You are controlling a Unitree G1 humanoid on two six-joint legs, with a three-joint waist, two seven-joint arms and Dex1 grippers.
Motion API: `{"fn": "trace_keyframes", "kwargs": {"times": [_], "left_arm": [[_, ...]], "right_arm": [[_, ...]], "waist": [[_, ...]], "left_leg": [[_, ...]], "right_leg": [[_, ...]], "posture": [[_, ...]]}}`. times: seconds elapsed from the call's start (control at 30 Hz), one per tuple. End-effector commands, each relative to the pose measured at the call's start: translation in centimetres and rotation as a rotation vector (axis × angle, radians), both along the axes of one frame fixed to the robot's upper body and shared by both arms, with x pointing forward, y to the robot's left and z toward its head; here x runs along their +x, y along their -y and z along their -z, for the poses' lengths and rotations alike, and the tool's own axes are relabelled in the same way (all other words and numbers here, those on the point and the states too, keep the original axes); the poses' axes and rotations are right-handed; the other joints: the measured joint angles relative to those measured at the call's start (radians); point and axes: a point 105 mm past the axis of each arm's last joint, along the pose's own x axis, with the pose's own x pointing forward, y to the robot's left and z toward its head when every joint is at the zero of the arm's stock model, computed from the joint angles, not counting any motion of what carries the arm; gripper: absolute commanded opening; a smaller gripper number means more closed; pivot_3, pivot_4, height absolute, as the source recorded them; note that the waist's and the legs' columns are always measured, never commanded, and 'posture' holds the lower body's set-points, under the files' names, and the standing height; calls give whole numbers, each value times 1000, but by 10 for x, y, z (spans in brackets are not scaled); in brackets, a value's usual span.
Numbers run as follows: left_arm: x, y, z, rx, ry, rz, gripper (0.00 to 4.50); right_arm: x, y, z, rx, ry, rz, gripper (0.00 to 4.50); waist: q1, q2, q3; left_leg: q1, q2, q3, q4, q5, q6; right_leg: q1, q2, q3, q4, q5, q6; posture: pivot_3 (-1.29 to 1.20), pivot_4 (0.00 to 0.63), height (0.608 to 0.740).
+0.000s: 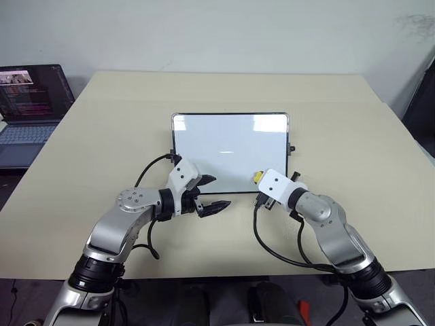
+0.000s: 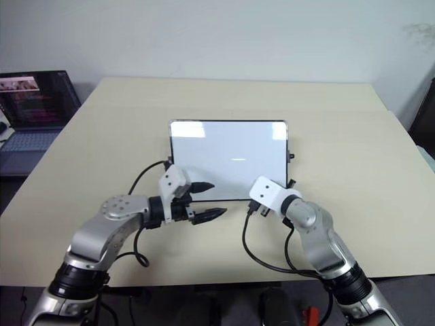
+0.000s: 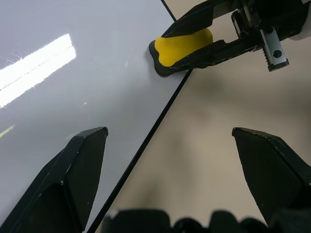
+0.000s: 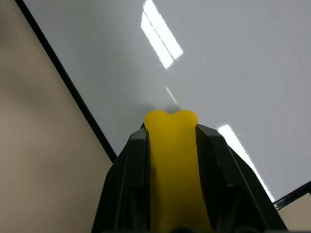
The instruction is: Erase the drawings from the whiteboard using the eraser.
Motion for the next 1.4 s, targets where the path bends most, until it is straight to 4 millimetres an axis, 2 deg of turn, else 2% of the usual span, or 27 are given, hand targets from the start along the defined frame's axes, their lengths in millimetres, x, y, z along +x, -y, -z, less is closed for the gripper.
{"fn": "trace_keyframes", "kwargs": {"times": [0.03, 0.17, 0.3, 0.4, 0.47, 0.57, 0.67, 0.83, 1.03, 1.17, 1.27, 1.4], "left_arm": [[-1, 4, -11, -14, 45, 20, 4500], [-1, 7, -14, -20, 54, 29, 4500], [1, 13, -24, -25, 91, 66, 4500], [0, 24, -38, -49, 124, 123, 4500], [-1, 36, -47, -66, 141, 189, 4500], [0, 56, -56, -63, 180, 296, 4500], [-1, 84, -67, -80, 204, 417, 4500], [-7, 132, -79, -82, 254, 597, 4500], [-13, 152, -71, -37, 267, 697, 4500], [-17, 157, -64, -3, 281, 727, 4500], [-20, 154, -52, 47, 292, 739, 4500], [-20, 152, -48, 49, 284, 727, 4500]], "right_arm": [[-1, 15, -5, 5, -1, 39, 985], [-4, 20, -13, 38, 8, 53, 985], [-11, 25, -39, 248, -11, 87, 985], [-18, 49, -58, 442, -30, 180, 985], [-23, 72, -61, 494, -35, 261, 985], [-30, 99, -55, 508, -44, 368, 985], [-31, 122, -41, 560, -65, 496, 985], [-26, 134, -14, 571, -117, 594, 985], [-19, 146, -6, 582, -116, 658, 985], [-17, 153, -1, 597, -127, 684, 985], [-15, 155, 1, 604, -133, 688, 1997], [-13, 156, 2, 605, -140, 687, 3400]], "waist": [[1, 0, 0], [2, 0, 0], [2, 0, 1], [4, 0, 1], [6, 0, 1], [19, 0, 1], [26, 1, 1], [20, 1, 1], [5, 3, 1], [2, 4, 1], [2, 4, 1], [2, 4, 1]], "left_leg": [[0, 0, 0, 0, 0, 0], [-1, -1, 0, 0, 0, 0], [-2, 0, -1, 0, 0, 0], [-3, 0, -2, 0, 0, 0], [-4, -1, -2, 0, 0, 0], [-5, -3, -1, 0, 0, 0], [-5, -3, -1, 0, 0, 0], [-5, -5, 1, 0, 0, 0], [-4, -4, 0, 0, 0, 0], [-5, -4, 0, 0, -1, 0], [-5, -4, 1, 0, -1, 0], [-4, -4, 0, 0, 0, 0]], "right_leg": [[0, 0, 0, 0, 0, 0], [0, 0, 0, -1, 0, 0], [-1, 0, -1, -1, 0, 0], [-1, 0, -1, -1, 0, 0], [-1, 1, -2, -1, 0, 0], [-1, 0, -2, -2, 0, 0], [-1, 0, -2, -2, 0, 0], [-2, 2, -1, -2, -1, 1], [-2, 6, 0, -1, -1, 1], [-2, 6, 0, -2, -1, 1], [-2, 6, 1, -2, -1, 1], [-2, 6, 0, -1, -1, 1]], "posture": [[0, 150, 740], [0, 150, 740], [0, 150, 740], [0, 150, 740], [0, 150, 740], [0, 150, 740], [0, 150, 740], [0, 150, 740], [0, 150, 740], [0, 150, 740], [0, 150, 740], [0, 150, 740]]}}
